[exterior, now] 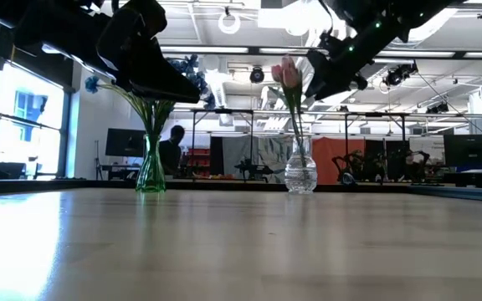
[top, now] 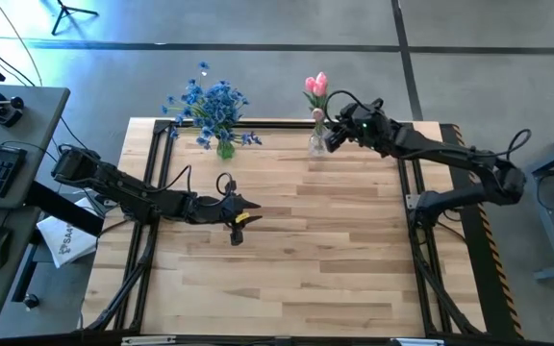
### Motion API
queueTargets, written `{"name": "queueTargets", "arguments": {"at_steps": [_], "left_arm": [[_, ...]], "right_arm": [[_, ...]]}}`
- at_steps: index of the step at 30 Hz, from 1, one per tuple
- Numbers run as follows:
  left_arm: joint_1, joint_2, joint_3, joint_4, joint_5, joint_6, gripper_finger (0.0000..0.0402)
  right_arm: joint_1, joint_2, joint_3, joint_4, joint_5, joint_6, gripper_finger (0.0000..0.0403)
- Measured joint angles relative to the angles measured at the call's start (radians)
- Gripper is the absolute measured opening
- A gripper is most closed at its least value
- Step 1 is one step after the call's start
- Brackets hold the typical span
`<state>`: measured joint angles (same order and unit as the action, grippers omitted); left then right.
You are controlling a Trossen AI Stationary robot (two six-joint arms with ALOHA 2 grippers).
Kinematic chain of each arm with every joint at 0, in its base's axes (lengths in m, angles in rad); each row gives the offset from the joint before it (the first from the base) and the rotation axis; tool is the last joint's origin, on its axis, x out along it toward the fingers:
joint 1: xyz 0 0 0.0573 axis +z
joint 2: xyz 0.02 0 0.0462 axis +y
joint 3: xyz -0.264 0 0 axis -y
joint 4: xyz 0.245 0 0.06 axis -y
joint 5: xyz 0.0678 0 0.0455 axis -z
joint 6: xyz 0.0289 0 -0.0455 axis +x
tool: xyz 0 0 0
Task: Sort flowers into vase by color
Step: Return to Home Position
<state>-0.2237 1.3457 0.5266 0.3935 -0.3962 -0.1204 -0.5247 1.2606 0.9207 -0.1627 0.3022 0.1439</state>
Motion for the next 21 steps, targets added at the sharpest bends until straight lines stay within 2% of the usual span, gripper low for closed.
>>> {"name": "queueTargets", "arguments": {"at_steps": [5,10,16,21], "left_arm": [[0.000,0.000,0.000,0.000,-0.019,-0.004,0.0131],[0.000,0.000,0.000,-0.001,-0.051,-0.018,0.0131],[-0.002,0.000,0.000,-0.007,-0.052,-0.018,0.0131],[-0.015,0.000,0.000,-0.008,-0.056,-0.017,0.0131]], "right_arm": [[0.012,-0.086,0.000,-0.070,-0.024,0.010,0.0196],[0.077,-0.200,-0.010,-0.177,-0.038,0.013,0.0197],[0.232,-0.354,-0.146,-0.172,-0.271,0.009,0.0164],[0.384,-0.512,-0.389,0.055,-0.421,0.024,0.0126]]}}
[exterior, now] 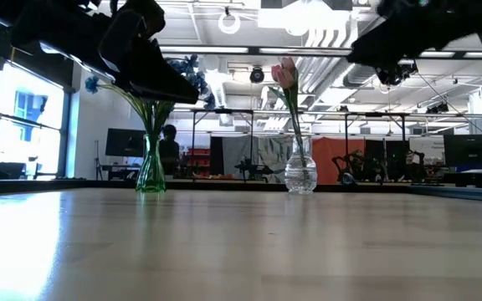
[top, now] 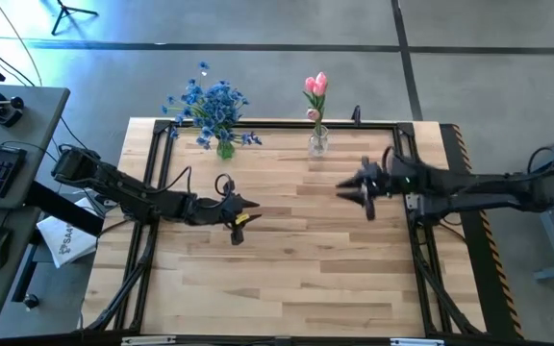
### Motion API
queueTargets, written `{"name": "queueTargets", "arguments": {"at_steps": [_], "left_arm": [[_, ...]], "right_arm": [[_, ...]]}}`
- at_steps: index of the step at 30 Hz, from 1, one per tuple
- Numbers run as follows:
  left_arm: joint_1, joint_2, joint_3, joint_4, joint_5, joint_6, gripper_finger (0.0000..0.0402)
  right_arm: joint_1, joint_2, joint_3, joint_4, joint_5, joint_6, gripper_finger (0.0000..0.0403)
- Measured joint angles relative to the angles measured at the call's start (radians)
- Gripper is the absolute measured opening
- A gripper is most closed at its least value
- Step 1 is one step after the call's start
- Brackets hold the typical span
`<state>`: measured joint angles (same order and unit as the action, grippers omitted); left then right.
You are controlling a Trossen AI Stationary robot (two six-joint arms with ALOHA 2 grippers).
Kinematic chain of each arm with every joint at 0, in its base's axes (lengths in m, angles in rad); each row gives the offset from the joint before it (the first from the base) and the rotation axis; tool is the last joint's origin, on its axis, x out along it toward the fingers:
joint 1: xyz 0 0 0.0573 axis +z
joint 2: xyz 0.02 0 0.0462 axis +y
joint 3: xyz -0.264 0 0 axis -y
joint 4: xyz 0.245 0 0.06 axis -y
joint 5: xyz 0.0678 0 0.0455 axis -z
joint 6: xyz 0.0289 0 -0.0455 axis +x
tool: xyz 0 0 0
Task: Sort flowers into vase by color
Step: Return to Home Position
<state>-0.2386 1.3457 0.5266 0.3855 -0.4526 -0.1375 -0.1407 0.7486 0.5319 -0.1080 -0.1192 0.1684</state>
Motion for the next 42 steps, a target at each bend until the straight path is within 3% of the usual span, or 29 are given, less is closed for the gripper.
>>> {"name": "queueTargets", "arguments": {"at_steps": [6,11,15,24,34,42], "left_arm": [[-0.005,0.000,0.000,0.005,-0.003,0.008,0.0131],[-0.002,0.000,0.000,0.018,-0.006,0.009,0.0131],[0.003,0.000,0.000,0.040,-0.006,0.012,0.0131],[0.011,-0.085,0.000,-0.011,-0.006,0.043,0.0131],[0.017,-0.405,-0.169,-0.037,-0.006,0.069,0.0131],[0.017,-0.676,-0.293,-0.034,-0.009,0.098,0.0131]], "right_arm": [[0.157,-0.132,-0.317,0.469,-0.002,0.090,0.0084],[0.207,-0.206,-0.468,0.636,-0.001,0.077,0.0056],[0.209,-0.272,-0.522,0.632,-0.011,0.052,0.0034],[0.206,-0.481,-0.521,0.373,-0.035,-0.044,0.0005],[0.207,-0.728,-0.521,0.138,-0.016,-0.071,0.0002],[0.207,-0.741,-0.521,0.134,0.006,-0.092,0.0001]]}}
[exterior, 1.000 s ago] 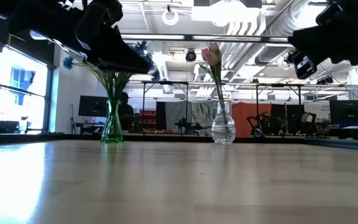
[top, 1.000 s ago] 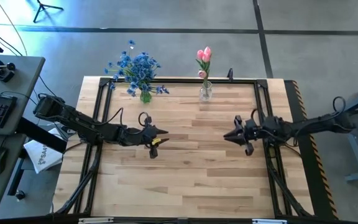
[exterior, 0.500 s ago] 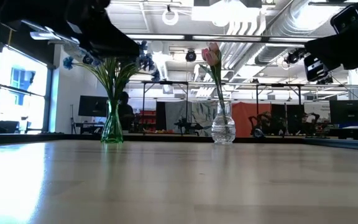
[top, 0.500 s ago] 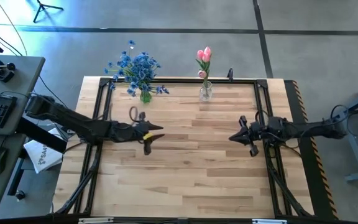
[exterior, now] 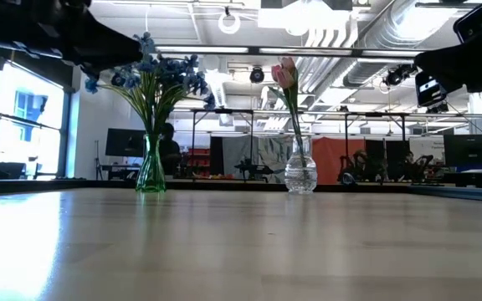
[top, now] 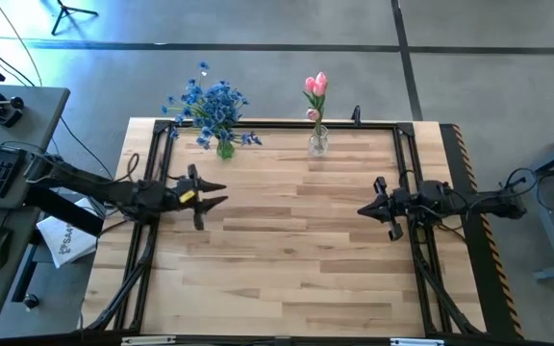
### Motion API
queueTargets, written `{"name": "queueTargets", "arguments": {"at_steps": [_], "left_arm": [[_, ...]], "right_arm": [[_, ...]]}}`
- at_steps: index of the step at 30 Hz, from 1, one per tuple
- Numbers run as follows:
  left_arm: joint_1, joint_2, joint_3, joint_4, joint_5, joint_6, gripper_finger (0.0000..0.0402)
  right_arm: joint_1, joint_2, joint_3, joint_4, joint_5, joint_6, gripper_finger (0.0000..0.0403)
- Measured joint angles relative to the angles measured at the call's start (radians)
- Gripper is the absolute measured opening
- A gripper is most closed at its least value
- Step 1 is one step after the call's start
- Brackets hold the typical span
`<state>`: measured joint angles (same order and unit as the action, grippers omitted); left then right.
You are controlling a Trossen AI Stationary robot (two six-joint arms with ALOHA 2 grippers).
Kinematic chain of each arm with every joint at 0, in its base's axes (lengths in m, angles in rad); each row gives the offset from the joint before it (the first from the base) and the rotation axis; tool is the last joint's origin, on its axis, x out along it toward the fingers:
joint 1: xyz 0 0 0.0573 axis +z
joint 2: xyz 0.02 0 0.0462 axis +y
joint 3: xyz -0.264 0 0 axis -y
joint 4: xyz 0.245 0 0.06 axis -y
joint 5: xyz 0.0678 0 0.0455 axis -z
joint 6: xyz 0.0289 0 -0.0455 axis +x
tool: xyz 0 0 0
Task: Sort flowers into vase by color
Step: Return to Home Position
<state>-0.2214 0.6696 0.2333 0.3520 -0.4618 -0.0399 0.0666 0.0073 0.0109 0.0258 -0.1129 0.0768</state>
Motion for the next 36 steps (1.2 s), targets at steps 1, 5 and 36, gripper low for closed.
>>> {"name": "queueTargets", "arguments": {"at_steps": [1,5,36], "left_arm": [[0.000,-0.032,-0.012,-0.002,0.000,0.006,0.0131],[0.000,-0.158,-0.059,-0.014,-0.009,0.033,0.0131],[0.155,-0.656,-0.222,-0.231,0.179,0.113,0.0121]], "right_arm": [[0.000,-0.001,0.000,0.000,0.000,0.003,0.0001],[0.000,-0.001,0.000,0.000,0.000,0.026,0.0001],[0.000,0.000,0.000,0.000,0.000,0.054,0.0000]]}}
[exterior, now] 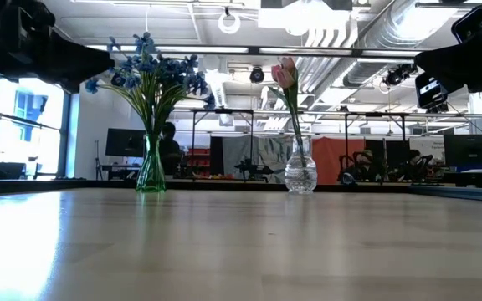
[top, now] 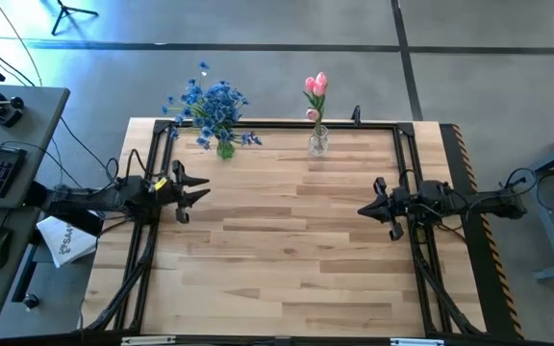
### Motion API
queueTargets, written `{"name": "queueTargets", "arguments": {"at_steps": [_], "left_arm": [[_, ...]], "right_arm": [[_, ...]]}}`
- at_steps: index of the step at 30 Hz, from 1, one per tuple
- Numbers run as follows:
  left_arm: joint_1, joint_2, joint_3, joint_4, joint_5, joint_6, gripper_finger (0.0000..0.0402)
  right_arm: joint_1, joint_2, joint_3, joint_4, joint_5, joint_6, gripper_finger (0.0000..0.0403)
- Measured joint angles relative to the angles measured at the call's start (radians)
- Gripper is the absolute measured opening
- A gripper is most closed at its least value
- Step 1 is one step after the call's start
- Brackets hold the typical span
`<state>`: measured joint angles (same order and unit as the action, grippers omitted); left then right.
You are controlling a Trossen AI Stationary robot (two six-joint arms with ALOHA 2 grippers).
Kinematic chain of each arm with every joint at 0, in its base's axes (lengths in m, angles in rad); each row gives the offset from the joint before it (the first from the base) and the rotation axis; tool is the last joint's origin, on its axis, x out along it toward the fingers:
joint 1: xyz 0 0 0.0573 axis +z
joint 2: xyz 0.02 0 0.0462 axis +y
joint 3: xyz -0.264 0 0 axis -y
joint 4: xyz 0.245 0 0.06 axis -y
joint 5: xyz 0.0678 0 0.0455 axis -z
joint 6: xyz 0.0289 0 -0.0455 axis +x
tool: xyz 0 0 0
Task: Sort flowers into vase by color
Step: Return to Home Position
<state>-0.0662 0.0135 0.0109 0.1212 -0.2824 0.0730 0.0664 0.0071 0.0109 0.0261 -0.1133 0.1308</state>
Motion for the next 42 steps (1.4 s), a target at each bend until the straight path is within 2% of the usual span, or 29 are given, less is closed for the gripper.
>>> {"name": "queueTargets", "arguments": {"at_steps": [8,12,15,21,27,42], "left_arm": [[0.215,0.002,0.000,-0.011,0.175,-0.027,0.0085],[0.262,0.003,0.000,-0.030,0.190,-0.015,0.0078],[0.270,0.004,0.000,-0.063,0.187,-0.009,0.0078],[0.269,0.006,0.000,-0.097,0.184,-0.026,0.0078],[0.269,0.006,0.000,-0.097,0.184,-0.120,0.0078],[0.269,0.006,0.001,-0.097,0.183,-0.123,0.0078]], "right_arm": [[0.000,0.000,0.000,0.000,0.008,0.000,0.0000],[0.000,0.000,-0.001,0.000,0.137,0.000,0.0000],[0.000,0.000,-0.001,0.005,0.220,0.001,0.0000],[0.000,0.000,-0.001,0.005,0.205,-0.008,0.0000],[0.000,0.000,-0.001,0.005,0.202,-0.008,0.0000],[0.000,0.000,-0.002,0.005,0.202,-0.008,0.0000]]}}
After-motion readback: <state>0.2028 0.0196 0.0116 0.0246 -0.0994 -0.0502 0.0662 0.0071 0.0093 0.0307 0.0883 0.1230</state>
